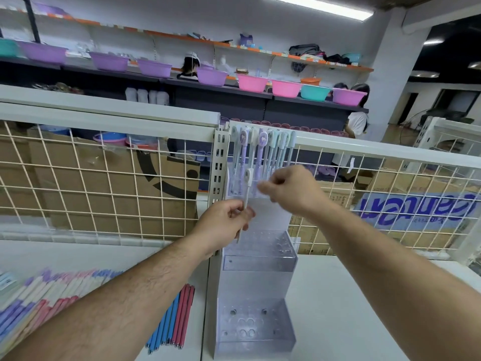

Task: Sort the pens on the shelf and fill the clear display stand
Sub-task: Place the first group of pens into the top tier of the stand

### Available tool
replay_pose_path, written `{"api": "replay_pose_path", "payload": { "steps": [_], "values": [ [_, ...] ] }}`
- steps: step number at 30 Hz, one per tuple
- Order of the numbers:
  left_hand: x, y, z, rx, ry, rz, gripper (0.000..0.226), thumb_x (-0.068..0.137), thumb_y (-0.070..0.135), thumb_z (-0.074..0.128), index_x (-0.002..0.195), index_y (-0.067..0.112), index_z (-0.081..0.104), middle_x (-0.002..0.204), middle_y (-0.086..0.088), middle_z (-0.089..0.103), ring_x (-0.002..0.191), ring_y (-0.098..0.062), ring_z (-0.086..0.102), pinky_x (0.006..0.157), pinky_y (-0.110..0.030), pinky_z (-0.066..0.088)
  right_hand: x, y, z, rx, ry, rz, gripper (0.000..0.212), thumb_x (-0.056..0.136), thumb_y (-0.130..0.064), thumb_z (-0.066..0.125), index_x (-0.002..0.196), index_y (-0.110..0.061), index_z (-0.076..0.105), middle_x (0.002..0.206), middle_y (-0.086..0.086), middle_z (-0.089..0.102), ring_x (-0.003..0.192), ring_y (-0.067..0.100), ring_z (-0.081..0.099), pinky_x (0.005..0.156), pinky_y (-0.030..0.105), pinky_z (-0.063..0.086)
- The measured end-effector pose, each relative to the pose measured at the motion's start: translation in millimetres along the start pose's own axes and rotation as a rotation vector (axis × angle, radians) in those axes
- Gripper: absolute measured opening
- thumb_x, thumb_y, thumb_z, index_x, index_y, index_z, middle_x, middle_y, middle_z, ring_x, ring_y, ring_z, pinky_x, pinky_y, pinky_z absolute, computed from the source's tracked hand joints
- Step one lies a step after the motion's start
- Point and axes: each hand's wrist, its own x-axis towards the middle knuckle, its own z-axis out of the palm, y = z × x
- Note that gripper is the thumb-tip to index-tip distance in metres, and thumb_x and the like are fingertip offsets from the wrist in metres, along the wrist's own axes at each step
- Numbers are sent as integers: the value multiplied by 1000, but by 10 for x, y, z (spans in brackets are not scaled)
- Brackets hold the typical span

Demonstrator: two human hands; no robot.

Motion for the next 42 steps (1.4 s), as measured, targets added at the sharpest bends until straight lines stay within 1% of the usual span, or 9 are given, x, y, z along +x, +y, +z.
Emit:
{"api": "replay_pose_path", "payload": {
  "steps": [2, 5, 9, 11, 16, 20, 27, 32, 42],
  "values": [
    [14, -10, 17, -2, 5, 8, 12, 96, 22, 63, 88, 24, 72, 82, -9, 71, 74, -24, 63, 77, -47, 57, -91, 21, 143, 7, -74, -39, 30, 90, -40, 74, 76, -14, 70, 68, -2, 67, 50, 5, 51, 48, 19, 42],
    [23, -27, 35, 27, -2, 24, 13, 94, 21, 65, 87, 29, 73, 76, -4, 69, 67, -15, 61, 75, -43, 57, -107, 53, 312, 5, -40, -69, 28, 88, -32, 76, 73, -10, 69, 63, -4, 62, 50, 5, 49, 45, 14, 37],
    [30, -57, 47, 112, 6, 43, 8, 86, 34, 73, 83, 27, 71, 68, 7, 65, 63, -9, 59, 63, -31, 53, -88, 49, 283, 130, 63, -61, 27, 96, -23, 67, 78, -4, 61, 69, 10, 67, 56, 19, 63, 50, 31, 49],
    [27, -65, 57, 188, 1, 29, 6, 84, 32, 75, 87, 28, 70, 75, 10, 65, 69, -10, 62, 61, -26, 50, -53, 18, 122, 224, 122, -33, 22, 100, -23, 61, 86, -7, 61, 78, 9, 71, 63, 14, 71, 50, 30, 53],
    [-10, -31, 120, 402, -101, 28, 22, 84, 18, 61, 99, 27, 73, 93, 7, 70, 83, -14, 67, 71, -28, 58, 85, -55, -404, 286, 366, -16, 18, 102, -25, 58, 94, -10, 62, 82, 8, 71, 71, 21, 74, 56, 31, 59],
    [-5, 16, 169, 572, -161, 76, 26, 86, 21, 61, 109, 25, 73, 100, 9, 65, 92, -11, 62, 84, -25, 53, 238, -32, -544, 195, 463, -22, 19, 100, -29, 60, 87, -17, 63, 76, 6, 72, 69, 23, 74, 64, 48, 63],
    [1, 25, 177, 651, -203, 92, 28, 89, 22, 61, 114, 25, 71, 113, 6, 65, 98, -11, 60, 86, -24, 49, 371, -27, -452, 96, 403, -18, 16, 101, -29, 60, 89, -20, 63, 81, 4, 72, 67, 14, 72, 60, 33, 63],
    [-5, 12, 178, 646, -194, 88, 27, 89, 21, 61, 113, 26, 71, 112, 7, 64, 97, -10, 58, 84, -23, 48, 415, 54, -379, 37, 286, 51, 22, 97, -26, 67, 86, -8, 69, 74, 8, 72, 65, 20, 71, 66, 40, 63],
    [7, 7, 174, 642, -197, 89, 26, 89, 23, 62, 112, 27, 72, 115, 8, 64, 101, -10, 60, 89, -26, 51, 421, 24, -342, -217, 232, 53, 36, 99, -33, 63, 80, -3, 70, 77, 13, 72, 72, 29, 69, 55, 27, 47]
  ]
}}
